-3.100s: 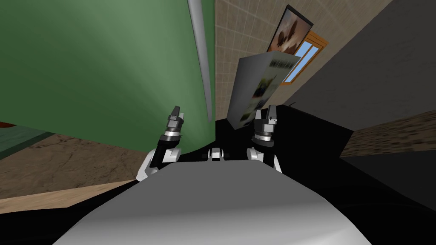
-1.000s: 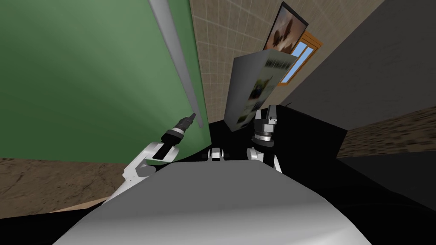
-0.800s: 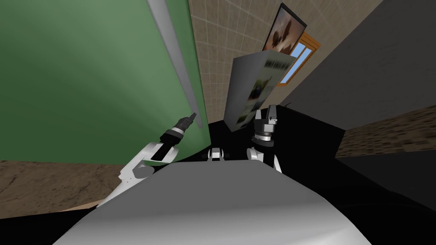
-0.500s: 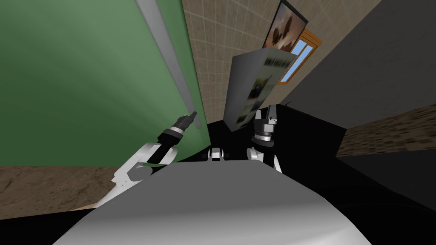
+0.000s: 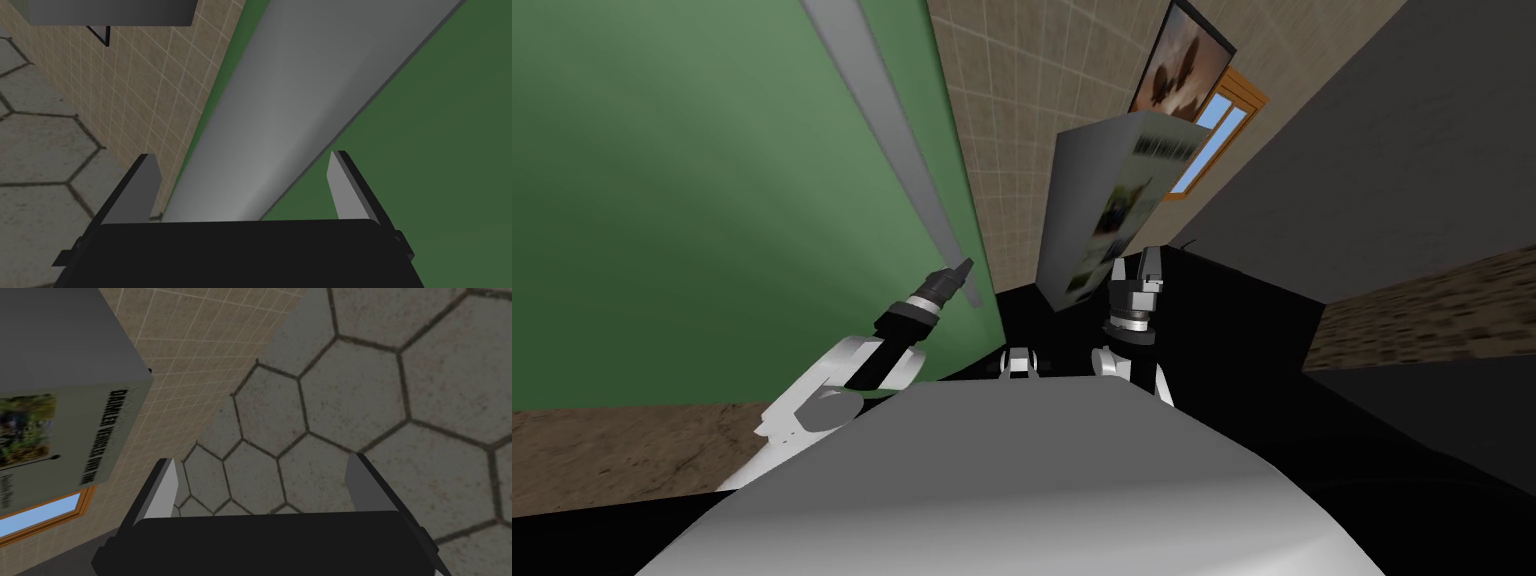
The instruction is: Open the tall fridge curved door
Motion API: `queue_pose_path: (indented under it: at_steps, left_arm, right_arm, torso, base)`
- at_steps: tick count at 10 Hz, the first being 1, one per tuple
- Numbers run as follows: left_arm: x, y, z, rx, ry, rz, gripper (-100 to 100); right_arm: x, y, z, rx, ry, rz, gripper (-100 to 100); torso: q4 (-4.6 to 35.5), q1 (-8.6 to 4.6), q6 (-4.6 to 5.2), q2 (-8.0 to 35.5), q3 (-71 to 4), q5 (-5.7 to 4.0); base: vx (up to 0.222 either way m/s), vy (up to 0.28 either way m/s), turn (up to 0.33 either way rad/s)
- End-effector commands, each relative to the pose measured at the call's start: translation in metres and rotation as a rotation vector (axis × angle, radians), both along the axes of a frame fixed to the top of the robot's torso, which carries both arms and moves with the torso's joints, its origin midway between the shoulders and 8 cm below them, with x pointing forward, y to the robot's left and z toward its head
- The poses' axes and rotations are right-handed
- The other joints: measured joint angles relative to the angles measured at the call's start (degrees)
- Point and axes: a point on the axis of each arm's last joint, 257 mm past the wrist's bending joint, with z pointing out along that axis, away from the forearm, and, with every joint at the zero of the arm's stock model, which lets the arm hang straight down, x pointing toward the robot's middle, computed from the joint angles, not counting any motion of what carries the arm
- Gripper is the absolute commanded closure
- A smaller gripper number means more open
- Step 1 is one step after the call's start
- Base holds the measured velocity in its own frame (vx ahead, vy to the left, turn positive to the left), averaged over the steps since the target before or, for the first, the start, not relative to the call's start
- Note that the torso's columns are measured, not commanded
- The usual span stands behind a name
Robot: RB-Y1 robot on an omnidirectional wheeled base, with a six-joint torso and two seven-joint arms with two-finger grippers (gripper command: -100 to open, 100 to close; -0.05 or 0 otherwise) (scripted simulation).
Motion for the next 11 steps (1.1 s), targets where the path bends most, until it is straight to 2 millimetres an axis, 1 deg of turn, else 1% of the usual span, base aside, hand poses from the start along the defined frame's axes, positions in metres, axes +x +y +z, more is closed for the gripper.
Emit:
queue_pose_path:
  at_steps: [1,2,3,4,5,7,9,11]
  left_arm:
    - [0.001,-0.001,-0.002,-0.001,-0.006,-0.003,100]
    - [-0.001,-0.008,-0.001,0.005,-0.009,-0.031,100]
    - [-0.003,-0.015,0.001,0.004,-0.011,-0.057,100]
    - [-0.003,-0.015,0.001,0.004,-0.011,-0.057,100]
    - [-0.005,-0.021,0.002,0.004,-0.012,-0.084,100]
    - [-0.009,-0.034,0.004,0.002,-0.013,-0.135,100]
    - [-0.014,-0.046,0.006,0.002,-0.013,-0.186,100]
    - [-0.020,-0.057,0.007,0.001,-0.010,-0.237,100]
  right_arm:
    - [0.000,0.000,0.000,0.000,0.000,0.000,0]
    - [0.000,0.000,0.000,0.000,0.000,0.000,0]
    - [0.000,0.000,0.000,0.000,0.000,0.000,0]
    - [0.000,0.000,0.000,0.000,0.000,0.000,0]
    - [0.000,0.000,0.000,0.000,0.000,0.000,0]
    - [0.000,0.000,0.000,0.000,0.000,0.000,0]
    - [0.000,0.000,0.000,0.000,0.000,0.000,0]
    - [0.000,0.000,0.000,0.000,0.000,0.000,0]
  torso:
    - [0.0,0.29,-0.09,0.3,0.2,0.15]
    - [0.1,0.36,-0.08,0.2,0.2,0.21]
    - [0.0,0.23,0.05,0.3,0.2,0.17]
    - [0.1,0.28,0.09,0.5,0.4,0.18]
    - [0.2,0.38,-0.17,0.3,0.3,0.20]
    - [0.2,0.37,-0.21,0.4,0.2,0.17]
    - [0.3,0.48,-0.24,0.5,0.3,0.18]
    - [0.3,0.30,-0.22,0.3,0.1,0.06]
  base:
    - [-0.040,0.012,-0.008]
    - [-0.117,0.010,-0.068]
    - [-0.260,0.084,-0.155]
    - [-0.245,0.075,-0.106]
    - [-0.267,0.045,-0.081]
    - [-0.345,0.054,-0.122]
    - [-0.405,0.074,-0.149]
    - [-0.377,0.067,-0.114]
